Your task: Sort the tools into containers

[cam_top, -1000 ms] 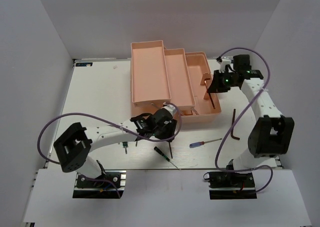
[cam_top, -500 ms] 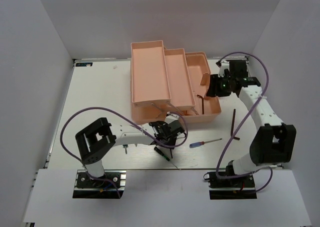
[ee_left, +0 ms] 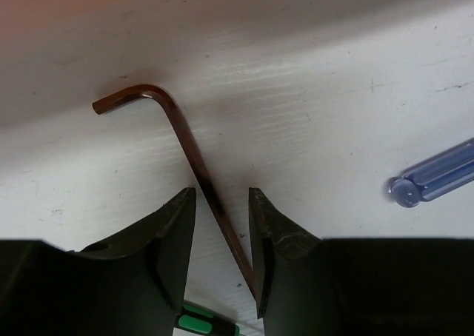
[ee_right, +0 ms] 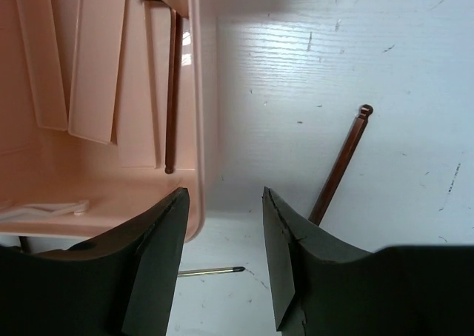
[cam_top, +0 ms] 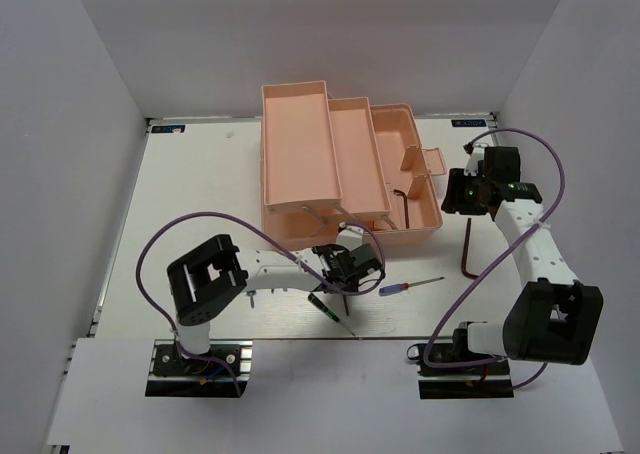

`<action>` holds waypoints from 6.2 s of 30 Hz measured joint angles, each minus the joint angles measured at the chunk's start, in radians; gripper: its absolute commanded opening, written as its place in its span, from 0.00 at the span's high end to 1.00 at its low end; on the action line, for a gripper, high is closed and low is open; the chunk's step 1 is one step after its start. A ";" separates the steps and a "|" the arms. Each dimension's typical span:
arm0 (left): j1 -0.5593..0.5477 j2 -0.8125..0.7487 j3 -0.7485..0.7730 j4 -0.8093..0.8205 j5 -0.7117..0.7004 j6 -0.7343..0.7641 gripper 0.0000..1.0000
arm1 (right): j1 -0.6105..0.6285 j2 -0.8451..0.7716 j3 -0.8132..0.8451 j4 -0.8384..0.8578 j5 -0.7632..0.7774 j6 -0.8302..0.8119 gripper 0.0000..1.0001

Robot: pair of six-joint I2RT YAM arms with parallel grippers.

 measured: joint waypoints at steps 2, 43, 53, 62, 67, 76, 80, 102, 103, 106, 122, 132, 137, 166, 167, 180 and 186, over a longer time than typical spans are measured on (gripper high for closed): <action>-0.001 -0.004 -0.009 0.006 -0.008 -0.011 0.60 | -0.020 -0.002 0.000 0.002 -0.011 0.000 0.49; -0.120 -0.080 0.160 -0.101 0.030 0.128 1.00 | -0.231 -0.061 -0.081 -0.038 -0.235 -0.006 0.26; -0.130 -0.111 0.338 -0.017 0.177 0.292 1.00 | -0.289 -0.062 -0.097 -0.050 -0.232 -0.035 0.30; -0.032 0.009 0.624 0.027 0.024 0.354 1.00 | -0.344 -0.105 -0.143 -0.066 -0.235 -0.071 0.98; 0.056 0.174 0.774 0.063 -0.019 0.379 1.00 | -0.380 -0.154 -0.164 -0.070 -0.237 -0.084 0.81; 0.171 0.439 0.995 0.055 0.001 0.427 0.56 | -0.418 -0.167 -0.197 -0.073 -0.282 -0.108 0.51; 0.200 0.445 1.010 0.057 0.035 0.444 0.34 | -0.425 -0.132 -0.198 -0.072 -0.308 -0.121 0.46; 0.190 -0.502 0.118 0.114 0.265 0.674 0.22 | -0.422 0.097 -0.225 -0.002 -0.220 -0.155 0.50; 0.191 -0.579 0.066 0.116 0.276 0.680 0.19 | -0.417 0.112 -0.219 0.003 -0.216 -0.154 0.50; 0.192 -0.753 -0.053 0.108 0.307 0.698 0.18 | -0.393 0.151 -0.203 0.022 -0.198 -0.147 0.50; 0.192 -0.952 -0.233 0.000 0.283 0.736 0.15 | -0.180 0.245 -0.200 0.094 0.079 -0.096 0.60; 0.192 -0.951 -0.247 -0.003 0.279 0.737 0.15 | -0.169 0.246 -0.200 0.101 0.153 -0.085 1.00; 0.192 -0.895 -0.261 0.007 0.348 0.743 0.22 | -0.175 0.143 -0.195 0.032 0.084 -0.112 1.00; -0.007 -0.497 -0.275 -0.151 0.189 -0.041 0.24 | 0.156 0.407 0.401 -0.037 -0.293 0.052 0.46; -0.017 -0.466 -0.273 -0.151 0.186 -0.070 0.24 | 0.155 0.394 0.396 -0.026 -0.291 0.053 0.46; -0.098 -0.280 -0.209 -0.155 0.039 -0.373 0.25 | 0.126 -0.075 -0.027 0.065 -0.314 -0.035 0.46; -0.106 -0.158 -0.151 -0.166 -0.033 -0.443 0.31 | 0.112 -0.146 -0.175 0.029 -0.363 -0.106 0.46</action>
